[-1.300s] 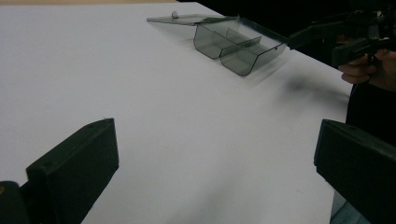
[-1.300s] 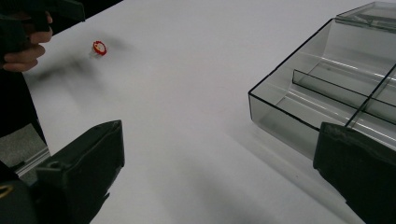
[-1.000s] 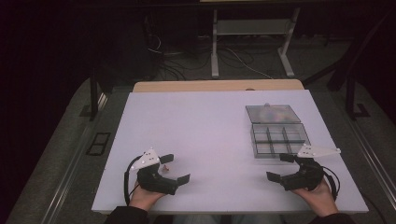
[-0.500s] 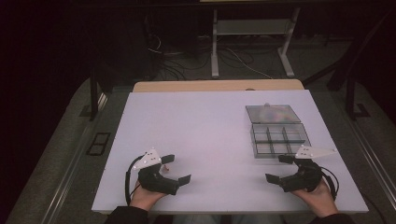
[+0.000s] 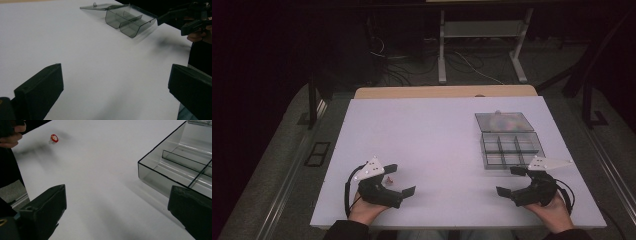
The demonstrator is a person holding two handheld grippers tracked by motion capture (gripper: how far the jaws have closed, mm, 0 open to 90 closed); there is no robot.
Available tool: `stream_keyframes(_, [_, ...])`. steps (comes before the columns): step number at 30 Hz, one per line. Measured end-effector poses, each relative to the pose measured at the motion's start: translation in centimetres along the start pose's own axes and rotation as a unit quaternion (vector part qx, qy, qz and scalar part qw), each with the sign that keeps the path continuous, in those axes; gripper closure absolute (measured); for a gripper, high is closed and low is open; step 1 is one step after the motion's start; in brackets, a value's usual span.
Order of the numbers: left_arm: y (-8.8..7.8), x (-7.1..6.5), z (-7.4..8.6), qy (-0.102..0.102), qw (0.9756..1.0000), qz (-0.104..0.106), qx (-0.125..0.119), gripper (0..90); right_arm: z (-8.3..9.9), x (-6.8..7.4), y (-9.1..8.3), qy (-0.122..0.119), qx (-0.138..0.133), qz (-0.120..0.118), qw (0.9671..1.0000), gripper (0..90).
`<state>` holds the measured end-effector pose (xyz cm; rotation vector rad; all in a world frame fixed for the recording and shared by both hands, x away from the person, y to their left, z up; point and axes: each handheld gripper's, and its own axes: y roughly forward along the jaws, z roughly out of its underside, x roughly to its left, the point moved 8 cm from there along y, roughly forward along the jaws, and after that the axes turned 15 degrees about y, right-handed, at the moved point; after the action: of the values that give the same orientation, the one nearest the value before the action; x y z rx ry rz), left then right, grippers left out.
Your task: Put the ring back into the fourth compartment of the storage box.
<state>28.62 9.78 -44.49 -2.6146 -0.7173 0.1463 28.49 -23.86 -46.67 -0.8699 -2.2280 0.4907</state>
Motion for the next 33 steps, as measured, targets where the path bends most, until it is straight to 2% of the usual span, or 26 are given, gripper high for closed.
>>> stream_keyframes(6, [-0.3, 0.2, -0.4, 0.004, 0.9999, 0.004, 0.012, 0.0, 0.1, 0.0, 0.0, 0.001, 0.002, 0.001, 1.0000, 1.4])
stream_keyframes(8, [-0.5, 0.4, -0.5, 0.005, 0.9999, -0.001, 0.016, 0.0, 0.1, 0.0, 0.1, 0.000, 0.002, 0.001, 1.0000, 1.4])
stream_keyframes(12, [-0.9, 1.3, -0.5, 0.001, 0.9997, -0.011, 0.021, 0.0, 0.1, -0.1, 0.1, 0.000, 0.003, 0.003, 1.0000, 1.4])
stream_keyframes(18, [-1.6, 2.4, -0.6, -0.008, 0.9994, -0.011, 0.031, 0.0, 0.1, -0.1, 0.1, 0.000, 0.003, 0.004, 1.0000, 1.4])
stream_keyframes(22, [-1.8, 2.8, -0.6, -0.001, 0.9989, -0.013, 0.046, 0.0, 0.2, -0.2, 0.1, -0.002, 0.004, 0.005, 1.0000, 1.4])
stream_keyframes(33, [-1.9, 4.3, -0.2, -0.002, 0.9970, -0.017, 0.076, 0.0, 0.2, -0.2, 0.1, -0.002, 0.005, 0.006, 1.0000, 1.4])
